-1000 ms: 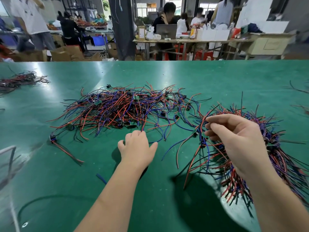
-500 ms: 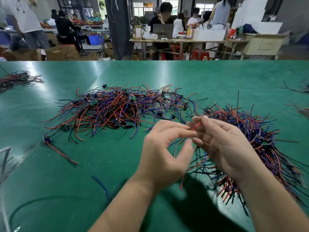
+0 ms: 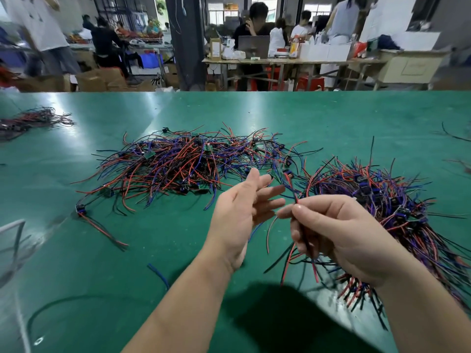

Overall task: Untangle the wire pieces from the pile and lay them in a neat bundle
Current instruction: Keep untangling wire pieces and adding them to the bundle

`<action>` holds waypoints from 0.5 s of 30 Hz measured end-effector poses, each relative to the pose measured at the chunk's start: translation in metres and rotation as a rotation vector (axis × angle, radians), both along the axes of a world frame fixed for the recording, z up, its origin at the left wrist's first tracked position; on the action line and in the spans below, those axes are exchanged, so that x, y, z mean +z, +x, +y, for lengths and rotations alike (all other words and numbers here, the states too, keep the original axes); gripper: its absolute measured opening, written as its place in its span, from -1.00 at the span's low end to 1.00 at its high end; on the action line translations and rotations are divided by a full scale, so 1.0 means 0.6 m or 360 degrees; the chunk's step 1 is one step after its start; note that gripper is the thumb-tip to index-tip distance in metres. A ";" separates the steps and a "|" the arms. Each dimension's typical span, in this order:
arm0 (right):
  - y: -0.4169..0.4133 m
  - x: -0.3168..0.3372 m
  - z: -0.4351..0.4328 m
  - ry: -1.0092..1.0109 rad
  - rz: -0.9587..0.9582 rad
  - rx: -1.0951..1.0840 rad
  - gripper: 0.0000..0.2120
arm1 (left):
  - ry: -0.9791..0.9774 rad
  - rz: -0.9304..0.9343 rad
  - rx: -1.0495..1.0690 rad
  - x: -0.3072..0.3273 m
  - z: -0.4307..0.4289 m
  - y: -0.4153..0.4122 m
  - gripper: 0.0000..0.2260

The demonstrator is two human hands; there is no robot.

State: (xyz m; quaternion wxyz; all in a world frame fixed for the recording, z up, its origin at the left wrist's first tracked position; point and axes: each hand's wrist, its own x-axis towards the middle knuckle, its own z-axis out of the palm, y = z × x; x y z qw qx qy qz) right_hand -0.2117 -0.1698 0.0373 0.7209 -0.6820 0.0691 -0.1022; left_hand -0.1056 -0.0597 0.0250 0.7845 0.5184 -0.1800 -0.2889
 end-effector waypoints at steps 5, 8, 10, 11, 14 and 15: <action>0.005 -0.008 0.011 -0.0245 0.0145 0.0165 -0.69 | -0.0024 0.0147 -0.0079 0.007 0.008 -0.001 -0.73; 0.006 -0.011 0.016 -0.0331 0.0312 0.0286 -0.62 | -0.0020 0.0130 -0.0076 0.002 0.010 0.003 -0.82; 0.007 -0.012 0.018 -0.0405 0.0401 0.0288 -0.61 | -0.0032 0.0143 -0.0113 0.001 0.011 0.005 -0.85; 0.007 -0.010 0.018 -0.0423 0.0412 0.0246 -0.61 | -0.0047 0.0157 -0.0138 0.001 0.012 0.007 -0.85; 0.009 -0.001 0.015 -0.0184 0.0255 -0.0081 -0.64 | -0.0045 0.0140 -0.0259 0.004 0.018 0.013 -0.85; 0.010 0.002 0.012 -0.0048 0.0165 -0.0220 -0.66 | -0.0015 0.0111 -0.0327 0.005 0.021 0.014 -0.86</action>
